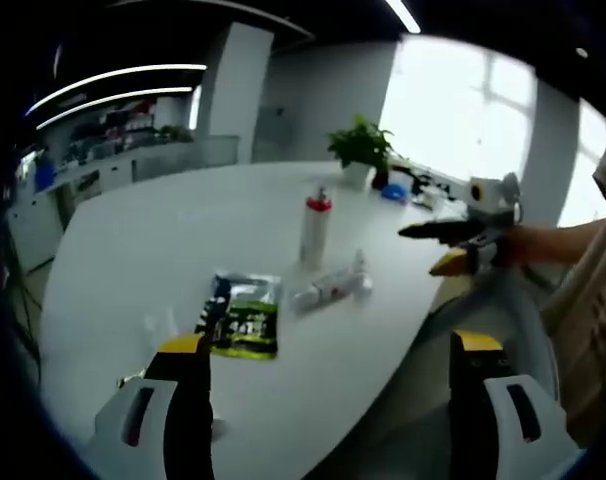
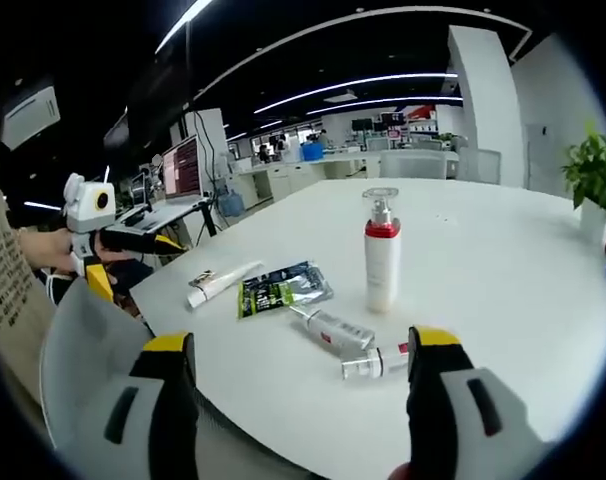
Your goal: Arrange the skincare products in the storage area until every visible bottle or jar stands upright without overlapping.
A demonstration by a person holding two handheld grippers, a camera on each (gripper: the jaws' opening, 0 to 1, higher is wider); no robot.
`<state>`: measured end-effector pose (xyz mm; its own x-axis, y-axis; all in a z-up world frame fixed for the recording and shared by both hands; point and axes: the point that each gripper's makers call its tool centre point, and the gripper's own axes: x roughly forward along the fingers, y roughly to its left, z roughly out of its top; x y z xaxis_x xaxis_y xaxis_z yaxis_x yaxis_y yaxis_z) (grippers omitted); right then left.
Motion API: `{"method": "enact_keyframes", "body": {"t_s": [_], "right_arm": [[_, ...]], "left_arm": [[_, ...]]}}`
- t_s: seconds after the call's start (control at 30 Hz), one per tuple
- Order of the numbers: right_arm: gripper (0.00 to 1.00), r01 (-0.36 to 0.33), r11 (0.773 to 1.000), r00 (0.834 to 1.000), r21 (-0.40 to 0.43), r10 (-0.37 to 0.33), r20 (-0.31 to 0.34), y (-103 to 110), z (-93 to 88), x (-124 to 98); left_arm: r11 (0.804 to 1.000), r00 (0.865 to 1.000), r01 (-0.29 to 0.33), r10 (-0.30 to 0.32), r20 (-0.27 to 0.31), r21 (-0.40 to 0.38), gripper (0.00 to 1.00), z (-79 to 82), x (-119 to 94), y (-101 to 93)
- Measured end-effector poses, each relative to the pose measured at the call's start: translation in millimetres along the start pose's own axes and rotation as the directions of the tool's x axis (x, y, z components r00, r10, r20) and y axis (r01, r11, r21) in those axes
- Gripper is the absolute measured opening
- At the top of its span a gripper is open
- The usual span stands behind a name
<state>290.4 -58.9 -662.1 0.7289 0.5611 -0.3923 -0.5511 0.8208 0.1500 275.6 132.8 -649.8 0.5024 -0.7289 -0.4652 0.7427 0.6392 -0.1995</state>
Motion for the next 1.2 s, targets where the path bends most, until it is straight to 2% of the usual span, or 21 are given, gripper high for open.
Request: {"method": "enact_keyframes", "body": {"t_s": [0.07, 0.1, 0.47, 0.6, 0.8, 1.2], "right_arm": [[0.88, 0.001, 1.0, 1.0, 0.006, -0.001, -0.004, 3, -3.2, 2], [0.87, 0.003, 1.0, 1.0, -0.024, -0.004, -0.03, 3, -6.3, 1], [0.87, 0.013, 1.0, 1.0, -0.003, -0.013, -0.024, 0, -5.6, 1], [0.87, 0.014, 1.0, 0.999, -0.011, -0.014, -0.037, 0, -8.4, 3], [0.86, 0.013, 1.0, 0.998, -0.022, -0.014, -0.055, -1, -12.3, 4], [0.86, -0.02, 0.999, 0.996, -0.032, 0.017, -0.082, 1, -21.2, 6]], "left_arm": [[1.0, 1.0, -0.006, 0.006, 0.002, -0.008, 0.97, -2.7, -3, 1.3], [1.0, 1.0, -0.008, 0.008, 0.004, -0.014, 0.97, -3.6, -4, 1.3], [0.998, 0.999, -0.036, 0.036, 0.001, -0.056, 0.97, -18.6, -10, 4.1], [0.996, 0.999, -0.043, 0.045, 0.028, -0.076, 0.97, -13.5, -11, 8.8], [0.997, 0.999, -0.029, 0.03, 0.02, -0.075, 0.97, -15.6, -13, 4.7], [0.995, 0.999, -0.048, 0.05, 0.022, -0.082, 0.97, -14.8, -11, 6.1]]}}
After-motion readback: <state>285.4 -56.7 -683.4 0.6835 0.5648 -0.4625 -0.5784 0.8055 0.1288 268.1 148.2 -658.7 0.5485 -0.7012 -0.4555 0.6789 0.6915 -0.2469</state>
